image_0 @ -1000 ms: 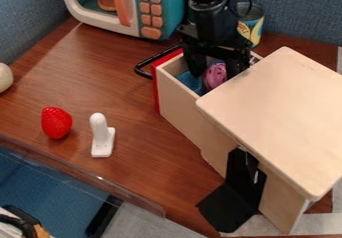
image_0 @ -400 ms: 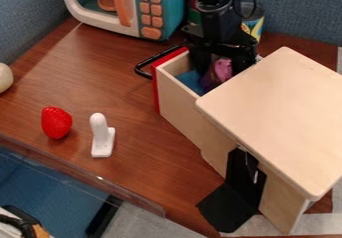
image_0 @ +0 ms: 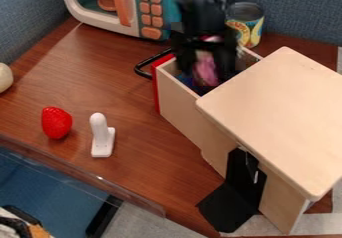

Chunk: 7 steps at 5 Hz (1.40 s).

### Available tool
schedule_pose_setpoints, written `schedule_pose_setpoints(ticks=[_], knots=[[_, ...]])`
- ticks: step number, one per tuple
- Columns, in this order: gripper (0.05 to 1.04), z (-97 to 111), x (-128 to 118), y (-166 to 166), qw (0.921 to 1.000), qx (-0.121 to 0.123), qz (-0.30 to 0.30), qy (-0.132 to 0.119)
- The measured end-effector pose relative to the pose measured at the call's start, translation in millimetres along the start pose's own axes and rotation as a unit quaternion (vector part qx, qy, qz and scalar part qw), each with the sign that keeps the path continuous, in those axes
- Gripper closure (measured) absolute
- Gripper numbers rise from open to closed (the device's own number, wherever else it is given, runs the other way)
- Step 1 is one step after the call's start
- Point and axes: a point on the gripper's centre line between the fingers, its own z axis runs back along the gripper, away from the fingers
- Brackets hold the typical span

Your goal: Take the purple object out of the drawer and put it on the left side of the red object.

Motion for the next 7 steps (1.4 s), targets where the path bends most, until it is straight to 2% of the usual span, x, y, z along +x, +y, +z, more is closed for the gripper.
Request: schedule_pose_setpoints(ticks=[1,2,3,4,5,6,7], knots=[[0.19,32.9,-6.2,3.9,0.9982,-0.05,0.006,-0.032],[0.19,61.0,-17.0,26.9,0.995,-0.072,0.024,-0.064],[0.191,62.4,-27.0,43.5,0.9955,-0.063,0.035,-0.061],[0.191,54.5,-40.5,87.6,0.9942,-0.037,0.079,-0.062],[0.196,40.0,-54.8,119.5,0.9924,-0.028,0.107,-0.053],[0.202,32.6,-82.5,161.6,0.9908,-0.009,0.128,-0.044],[0.202,29.5,-110.7,196.4,0.9884,-0.017,0.146,-0.036]])
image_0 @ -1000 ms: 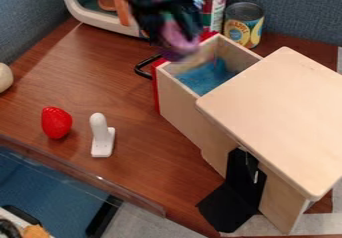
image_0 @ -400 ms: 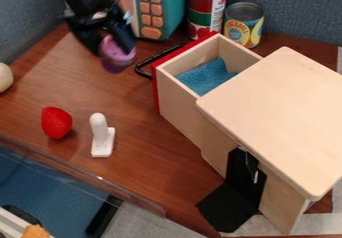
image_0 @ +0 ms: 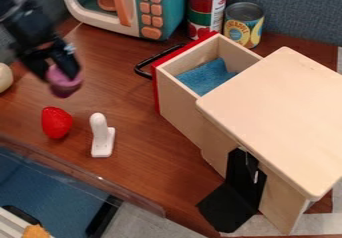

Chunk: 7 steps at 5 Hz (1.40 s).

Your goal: Take the purple object out of the drawer and put it on the left side of the red object.

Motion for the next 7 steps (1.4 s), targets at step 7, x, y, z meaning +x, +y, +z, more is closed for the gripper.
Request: schedule_pose_setpoints(ticks=[7], knots=[[0.078,11.4,-36.7,98.7,0.9919,-0.119,-0.042,0.009]])
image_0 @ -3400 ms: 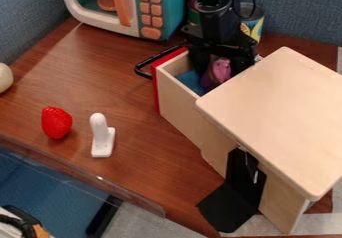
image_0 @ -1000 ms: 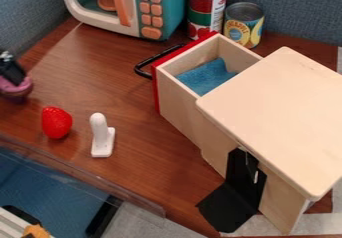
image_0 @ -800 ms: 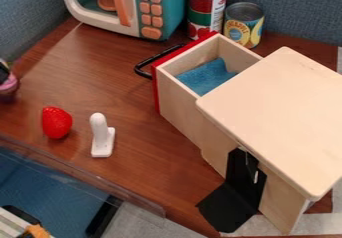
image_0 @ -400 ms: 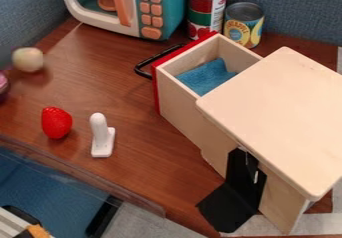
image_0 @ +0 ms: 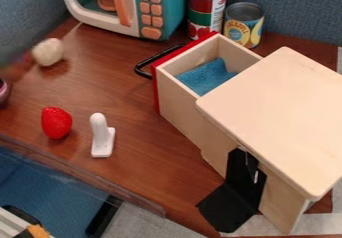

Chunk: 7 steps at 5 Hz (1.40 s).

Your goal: Take the purple object out of the drawer and put it on the left side of the red object.

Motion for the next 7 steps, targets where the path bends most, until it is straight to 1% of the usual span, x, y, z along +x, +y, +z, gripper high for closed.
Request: schedule_pose_setpoints(ticks=[1,2,3,4,5,6,7], knots=[[0.081,14.0,2.9,-27.3,0.9994,0.003,-0.028,-0.02],[0.082,42.6,12.8,-66.8,0.9967,-0.002,-0.055,-0.059],[0.083,51.6,13.5,-80.1,0.9951,0.019,-0.065,-0.072],[0.083,62.6,15.1,-89.3,0.9928,0.063,-0.054,-0.087],[0.082,60.9,17.2,-106.1,0.9773,0.185,-0.065,-0.079],[0.083,44.0,22.2,-123.4,0.9522,0.292,-0.073,-0.05],[0.083,31.0,32.2,-148.1,0.9085,0.411,-0.063,-0.041]])
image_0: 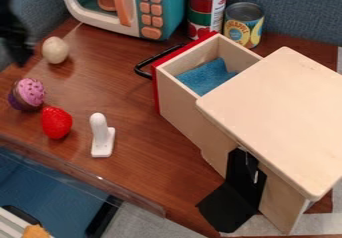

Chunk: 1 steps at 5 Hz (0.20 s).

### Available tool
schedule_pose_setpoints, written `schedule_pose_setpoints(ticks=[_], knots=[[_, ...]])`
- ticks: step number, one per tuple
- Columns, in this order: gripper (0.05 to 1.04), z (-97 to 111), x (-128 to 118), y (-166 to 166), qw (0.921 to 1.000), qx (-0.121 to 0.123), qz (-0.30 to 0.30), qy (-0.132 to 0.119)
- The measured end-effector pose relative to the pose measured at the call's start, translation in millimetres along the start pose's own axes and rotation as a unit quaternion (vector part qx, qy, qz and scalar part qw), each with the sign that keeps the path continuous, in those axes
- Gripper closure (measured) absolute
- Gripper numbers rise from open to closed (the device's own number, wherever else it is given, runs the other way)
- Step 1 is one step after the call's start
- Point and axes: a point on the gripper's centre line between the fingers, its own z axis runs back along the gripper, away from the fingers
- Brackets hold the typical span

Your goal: Take the purple object out of the drawer and put it on the left side of the red object.

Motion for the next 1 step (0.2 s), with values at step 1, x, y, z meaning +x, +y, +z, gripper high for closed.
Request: schedule_pose_setpoints(ticks=[1], knots=[[0.083,1.0,-0.1,4.1,0.9999,0.014,-0.003,-0.001]])
